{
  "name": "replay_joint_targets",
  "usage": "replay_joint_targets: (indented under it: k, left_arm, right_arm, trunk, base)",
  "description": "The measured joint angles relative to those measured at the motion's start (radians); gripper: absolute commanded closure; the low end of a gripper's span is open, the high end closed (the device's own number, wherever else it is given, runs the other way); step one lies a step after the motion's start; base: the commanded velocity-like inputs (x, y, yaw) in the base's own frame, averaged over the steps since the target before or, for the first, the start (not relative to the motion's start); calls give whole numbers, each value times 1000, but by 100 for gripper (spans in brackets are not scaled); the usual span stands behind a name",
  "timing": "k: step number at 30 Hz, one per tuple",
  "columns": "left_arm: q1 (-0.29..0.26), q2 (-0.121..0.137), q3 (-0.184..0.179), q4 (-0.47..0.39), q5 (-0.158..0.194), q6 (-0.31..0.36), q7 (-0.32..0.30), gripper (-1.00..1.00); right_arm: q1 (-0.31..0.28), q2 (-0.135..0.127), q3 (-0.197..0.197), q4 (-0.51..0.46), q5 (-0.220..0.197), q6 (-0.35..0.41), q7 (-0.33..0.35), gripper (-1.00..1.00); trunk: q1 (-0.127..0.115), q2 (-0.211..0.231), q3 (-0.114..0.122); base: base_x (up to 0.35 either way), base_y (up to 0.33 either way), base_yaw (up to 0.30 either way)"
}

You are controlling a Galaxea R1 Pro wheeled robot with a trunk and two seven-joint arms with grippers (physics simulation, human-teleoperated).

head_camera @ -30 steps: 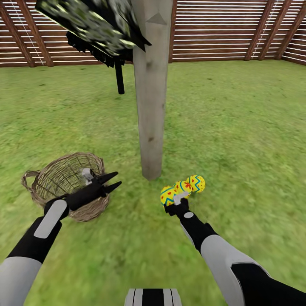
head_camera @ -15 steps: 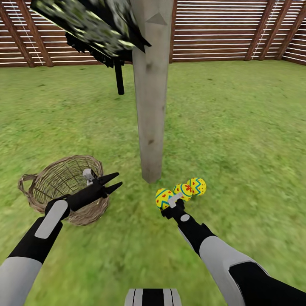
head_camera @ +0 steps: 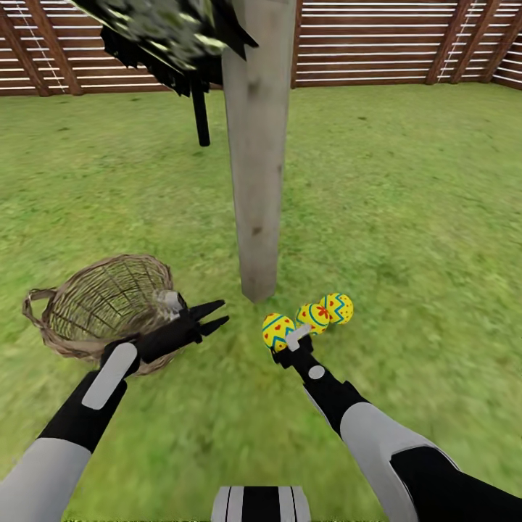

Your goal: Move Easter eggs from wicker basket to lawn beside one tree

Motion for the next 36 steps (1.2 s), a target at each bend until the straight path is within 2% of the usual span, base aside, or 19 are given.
replay_joint_targets:
  k: [2, 4, 5, 7, 9, 12, 14, 15, 18, 19, 21, 23, 28, 30, 32, 36]
  left_arm:
    - [0, -49, -18, 0, -3, 1, 33, -100]
    - [0, -63, -43, 3, -3, 0, 45, -100]
    - [0, -69, -72, 3, -4, -1, 49, -100]
    - [0, -86, -105, 1, -4, -3, 51, -100]
    - [0, -123, -115, 3, -8, -4, 53, -100]
    - [0, -171, -116, -1, -42, -5, 100, -100]
    - [-11, -228, -114, -17, -49, -17, 121, -100]
    - [-25, -245, -113, -51, -49, -20, 126, -100]
    - [-45, -255, -99, -133, -53, -25, 128, -100]
    - [-47, -252, -89, -145, -54, -48, 128, -100]
    - [-48, -241, -39, -150, -56, -127, 127, -100]
    - [-48, -238, -15, -147, -58, -158, 126, -100]
    - [-48, -234, -5, -142, -58, -165, 125, -100]
    - [-48, -233, -4, -144, -58, -165, 125, -100]
    - [-48, -233, -4, -144, -58, -165, 125, -100]
    - [-48, -231, -4, -152, -56, -165, 123, -100]
  right_arm:
    - [0, 0, 1, -1, -20, 1, -1, 100]
    - [0, 0, 0, 0, -36, 1, -1, 100]
    - [0, 0, 0, 0, -40, 2, -1, 100]
    - [0, 0, 0, 0, -42, 2, -1, 100]
    - [0, 0, 0, 0, -43, 2, 0, 100]
    - [0, 0, 0, 0, -43, 2, 0, 100]
    - [0, 0, 0, 0, -43, 2, 0, 100]
    - [0, 0, 0, 0, -43, 2, 0, 100]
    - [0, 0, 0, 0, -43, 2, 0, 100]
    - [0, 0, 0, 0, -43, 2, 0, 100]
    - [0, 0, 0, 0, -43, 2, 0, 100]
    - [0, 0, 0, 0, -43, 2, 0, 100]
    - [0, 0, -2, -3, -50, 0, -3, 100]
    - [-2, 0, -1, -10, -84, -1, -3, 100]
    - [-4, 0, 0, -14, -137, -1, -2, 100]
    - [-6, 0, 0, -10, -153, -2, -2, 100]
  trunk:
    - [1, 0, -8]
    - [2, -1, -15]
    - [2, -1, -19]
    - [3, -2, -27]
    - [4, -2, -35]
    - [5, -3, -46]
    - [6, -3, -54]
    - [7, -4, -58]
    - [8, -4, -70]
    - [8, -4, -73]
    - [9, -5, -81]
    - [10, -5, -89]
    - [13, -7, -108]
    - [13, -7, -116]
    - [14, -8, -124]
    - [16, -8, -136]
  base:
    - [0, 0, 0]
    - [0, 0, 0]
    - [0, 0, 0]
    - [0, 0, 0]
    - [0, 0, 0]
    - [0, 0, 0]
    - [0, 0, 0]
    - [0, 0, 0]
    - [0, 0, 0]
    - [0, 0, 0]
    - [0, 0, 0]
    - [0, 0, 0]
    - [0, 0, 0]
    - [0, 0, 0]
    - [0, 0, 0]
    - [0, 0, 0]
